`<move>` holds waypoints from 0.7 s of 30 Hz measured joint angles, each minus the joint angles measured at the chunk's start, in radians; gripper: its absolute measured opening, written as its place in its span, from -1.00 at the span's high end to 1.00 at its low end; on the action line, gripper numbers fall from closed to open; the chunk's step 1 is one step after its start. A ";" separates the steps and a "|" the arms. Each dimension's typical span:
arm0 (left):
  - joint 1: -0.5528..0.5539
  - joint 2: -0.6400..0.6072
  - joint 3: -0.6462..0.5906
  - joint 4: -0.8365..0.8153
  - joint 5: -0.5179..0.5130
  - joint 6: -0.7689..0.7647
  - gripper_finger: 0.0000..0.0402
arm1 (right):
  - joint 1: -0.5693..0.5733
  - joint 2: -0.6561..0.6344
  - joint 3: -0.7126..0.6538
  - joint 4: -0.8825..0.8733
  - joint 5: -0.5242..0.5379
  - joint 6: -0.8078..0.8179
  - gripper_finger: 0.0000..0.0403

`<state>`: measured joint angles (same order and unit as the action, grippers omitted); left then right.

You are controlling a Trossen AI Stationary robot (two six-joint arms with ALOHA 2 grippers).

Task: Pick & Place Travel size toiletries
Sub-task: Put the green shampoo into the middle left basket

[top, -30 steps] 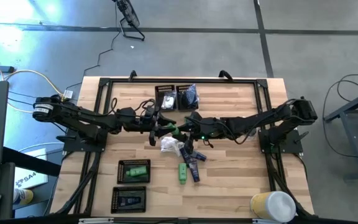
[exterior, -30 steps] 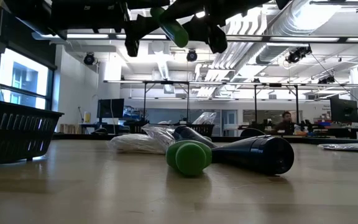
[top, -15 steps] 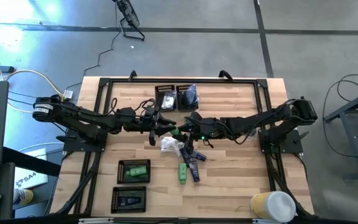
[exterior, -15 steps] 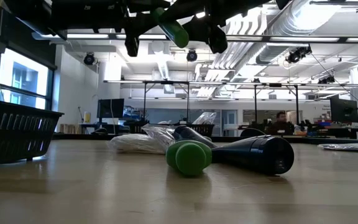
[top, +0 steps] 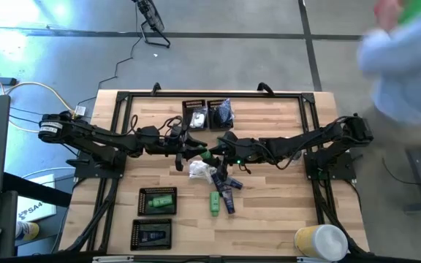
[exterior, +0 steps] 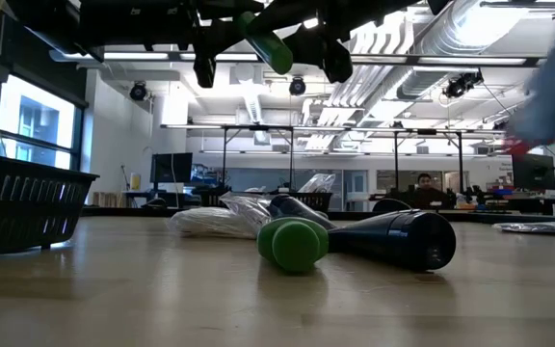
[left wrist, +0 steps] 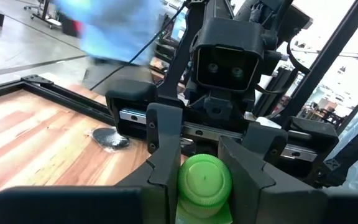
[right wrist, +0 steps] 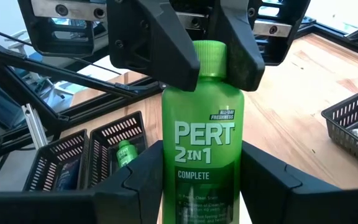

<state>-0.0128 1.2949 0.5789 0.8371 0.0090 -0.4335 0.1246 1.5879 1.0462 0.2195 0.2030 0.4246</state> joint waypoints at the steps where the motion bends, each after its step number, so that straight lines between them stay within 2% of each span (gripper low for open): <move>1: 0.000 0.000 0.000 0.000 0.000 0.000 0.57 | 0.000 0.000 0.000 0.000 0.000 -0.001 0.16; 8: 0.000 0.001 0.000 -0.003 0.000 -0.001 0.57 | -0.001 0.000 0.000 -0.007 -0.039 0.002 0.11; 13: -0.002 0.002 0.000 0.000 0.018 0.000 0.57 | -0.001 -0.013 0.001 -0.031 -0.118 0.070 -0.04; 21: 0.000 -0.023 -0.001 0.008 0.011 0.014 0.57 | -0.001 -0.076 0.002 -0.156 -0.136 0.092 -0.30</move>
<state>-0.0128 1.2722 0.5777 0.8455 0.0196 -0.4198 0.1238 1.5117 1.0481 0.0631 0.0668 0.5164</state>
